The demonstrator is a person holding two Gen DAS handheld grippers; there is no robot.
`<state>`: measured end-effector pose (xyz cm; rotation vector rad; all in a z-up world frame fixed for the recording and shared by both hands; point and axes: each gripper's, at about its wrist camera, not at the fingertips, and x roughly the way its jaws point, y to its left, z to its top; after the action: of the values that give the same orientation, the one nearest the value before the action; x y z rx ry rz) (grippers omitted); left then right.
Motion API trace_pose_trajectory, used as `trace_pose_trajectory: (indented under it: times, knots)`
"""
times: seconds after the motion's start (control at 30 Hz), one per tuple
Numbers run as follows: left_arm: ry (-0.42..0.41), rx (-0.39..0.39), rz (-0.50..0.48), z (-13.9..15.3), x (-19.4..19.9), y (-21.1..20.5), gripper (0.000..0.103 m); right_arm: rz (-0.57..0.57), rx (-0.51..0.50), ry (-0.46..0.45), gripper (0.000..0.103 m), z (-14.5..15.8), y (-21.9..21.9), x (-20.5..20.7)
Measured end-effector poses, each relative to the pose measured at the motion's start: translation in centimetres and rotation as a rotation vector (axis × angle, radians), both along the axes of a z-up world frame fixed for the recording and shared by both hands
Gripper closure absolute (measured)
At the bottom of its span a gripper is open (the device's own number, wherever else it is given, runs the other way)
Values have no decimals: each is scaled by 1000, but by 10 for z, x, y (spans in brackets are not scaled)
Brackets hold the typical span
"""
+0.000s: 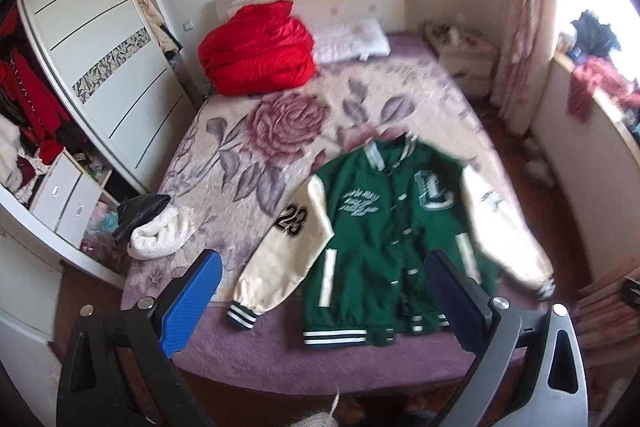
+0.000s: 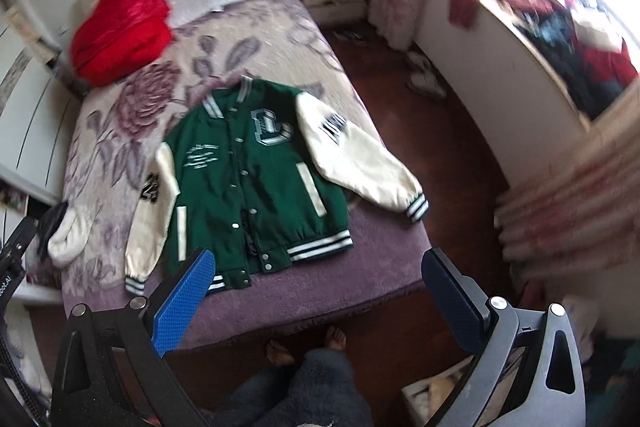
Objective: Fold large clothes
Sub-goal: 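Reach both tools down to the jacket's two cream sleeve cuffs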
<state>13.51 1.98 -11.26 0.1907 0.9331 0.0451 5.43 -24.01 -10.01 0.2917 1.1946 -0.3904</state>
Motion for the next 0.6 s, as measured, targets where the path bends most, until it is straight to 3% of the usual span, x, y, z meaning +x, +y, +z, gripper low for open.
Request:
trace_pose_trajectory:
  times: [0.07,0.13,0.23,0.37,0.5,0.6]
  knots:
    - [48,7,10,-38,21,-6,0,-92,50,18,9,-47,-31,-2]
    - [111,-2,9,-71,36,-10,0,-203,64,93,9,-107,-69,-2]
    - [176,22,24,-123,60,-20,0,-314,117,133,9,-183,-116,-4]
    - [272,82,66,-201,97,-41,0,-493,327,98,9,-305,-182,-3]
    - [365,84,97,-270,130,-57,0,-641,444,47,12,-423,-237,5]
    - [410,97,92,-326,157,-77,0,-769,533,-17,12,-491,-262,12]
